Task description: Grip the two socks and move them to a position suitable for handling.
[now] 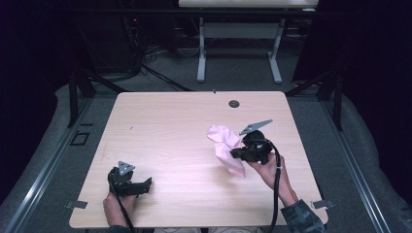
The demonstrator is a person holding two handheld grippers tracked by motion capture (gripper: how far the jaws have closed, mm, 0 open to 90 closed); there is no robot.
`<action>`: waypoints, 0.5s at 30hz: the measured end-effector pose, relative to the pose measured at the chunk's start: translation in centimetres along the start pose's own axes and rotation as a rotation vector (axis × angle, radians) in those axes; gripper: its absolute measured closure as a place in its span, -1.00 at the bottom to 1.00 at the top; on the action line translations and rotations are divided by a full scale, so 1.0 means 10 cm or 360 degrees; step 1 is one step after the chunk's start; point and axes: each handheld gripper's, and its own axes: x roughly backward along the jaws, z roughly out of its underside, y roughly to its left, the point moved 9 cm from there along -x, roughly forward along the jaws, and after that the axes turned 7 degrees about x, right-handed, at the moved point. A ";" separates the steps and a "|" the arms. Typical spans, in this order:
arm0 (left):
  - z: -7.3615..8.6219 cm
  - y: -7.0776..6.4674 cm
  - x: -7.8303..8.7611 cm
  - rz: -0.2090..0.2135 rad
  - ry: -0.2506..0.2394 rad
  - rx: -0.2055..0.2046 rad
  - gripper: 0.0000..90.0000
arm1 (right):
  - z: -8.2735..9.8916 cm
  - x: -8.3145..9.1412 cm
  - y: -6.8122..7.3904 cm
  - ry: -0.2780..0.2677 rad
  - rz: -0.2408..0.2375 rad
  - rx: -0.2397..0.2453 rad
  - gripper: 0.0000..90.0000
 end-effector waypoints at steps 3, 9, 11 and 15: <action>0.00 0.00 0.00 0.0000 0.0000 0.0000 -0.99 | 0.03 -0.06 0.18 0.0014 -0.0066 0.0035 0.93; 0.00 0.00 0.00 0.0000 0.0003 0.0000 -0.99 | 0.10 -0.21 0.41 0.0065 -0.0174 0.0074 0.93; 0.00 0.00 0.00 0.0000 0.0002 -0.0001 -0.99 | 0.12 -0.25 0.45 0.0068 -0.0187 0.0077 0.93; 0.00 0.00 0.00 0.0000 0.0002 0.0000 -0.99 | 0.18 -0.39 0.58 0.0102 -0.0248 0.0096 0.92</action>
